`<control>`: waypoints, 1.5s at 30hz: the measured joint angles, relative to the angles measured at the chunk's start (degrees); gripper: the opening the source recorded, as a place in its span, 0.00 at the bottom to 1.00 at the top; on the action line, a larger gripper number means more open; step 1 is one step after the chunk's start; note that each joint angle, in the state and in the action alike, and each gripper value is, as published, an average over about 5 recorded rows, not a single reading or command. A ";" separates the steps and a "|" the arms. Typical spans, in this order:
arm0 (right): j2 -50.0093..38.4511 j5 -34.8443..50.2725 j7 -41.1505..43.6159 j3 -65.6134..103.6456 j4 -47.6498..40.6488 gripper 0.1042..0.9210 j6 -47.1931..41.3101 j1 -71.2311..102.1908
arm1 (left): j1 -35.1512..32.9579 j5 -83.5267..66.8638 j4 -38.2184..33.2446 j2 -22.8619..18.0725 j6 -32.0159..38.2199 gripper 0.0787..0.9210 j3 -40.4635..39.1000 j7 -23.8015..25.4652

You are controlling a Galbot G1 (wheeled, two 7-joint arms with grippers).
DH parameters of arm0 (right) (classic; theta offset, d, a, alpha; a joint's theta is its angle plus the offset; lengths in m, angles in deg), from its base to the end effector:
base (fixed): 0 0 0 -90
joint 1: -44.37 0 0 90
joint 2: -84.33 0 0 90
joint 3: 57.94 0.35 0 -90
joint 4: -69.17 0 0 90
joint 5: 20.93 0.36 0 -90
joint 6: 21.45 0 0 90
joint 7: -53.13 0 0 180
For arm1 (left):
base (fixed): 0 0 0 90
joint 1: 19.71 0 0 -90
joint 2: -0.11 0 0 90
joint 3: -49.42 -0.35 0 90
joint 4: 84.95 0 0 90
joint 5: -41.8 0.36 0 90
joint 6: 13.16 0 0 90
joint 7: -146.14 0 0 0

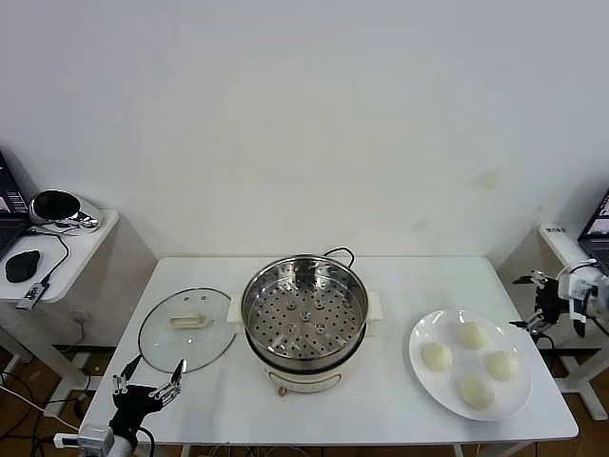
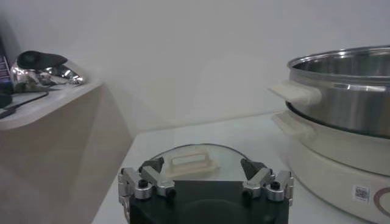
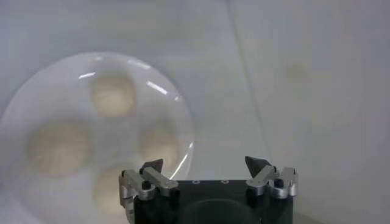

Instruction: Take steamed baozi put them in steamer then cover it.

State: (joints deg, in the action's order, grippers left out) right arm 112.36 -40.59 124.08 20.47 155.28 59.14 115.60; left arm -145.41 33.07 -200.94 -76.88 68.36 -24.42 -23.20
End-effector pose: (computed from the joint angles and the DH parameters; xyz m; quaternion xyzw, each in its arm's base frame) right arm 0.4102 -0.2966 -0.1137 0.3725 -0.6596 0.5279 0.3841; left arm 0.1549 0.1310 -0.3170 -0.0177 -0.9867 -0.0745 0.1431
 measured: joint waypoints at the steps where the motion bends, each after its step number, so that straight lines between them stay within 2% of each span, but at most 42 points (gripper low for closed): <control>1: 0.16 -0.69 0.54 -1.42 -0.72 0.88 0.16 -1.16 | -0.05 -0.03 -0.05 -0.01 -0.01 0.88 0.07 0.03; 16: 6.76 -7.57 3.43 -12.09 -10.47 0.88 0.99 -9.15 | 0.09 -0.11 0.29 -0.55 -0.28 0.88 0.04 0.27; 32: 14.00 -10.73 0.95 -17.21 -17.89 0.88 2.19 -13.80 | 0.56 -0.08 1.73 -0.98 -0.34 0.88 -0.09 0.23; 45: 15.94 -12.17 0.92 -18.18 -21.84 0.88 2.62 -15.35 | 1.02 -0.11 2.71 -1.18 -0.33 0.88 -0.39 0.21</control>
State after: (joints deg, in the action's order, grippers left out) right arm 128.30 -52.77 125.00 2.28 133.44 61.76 100.25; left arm -144.39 32.96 -198.23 -78.06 68.02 -24.81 -22.99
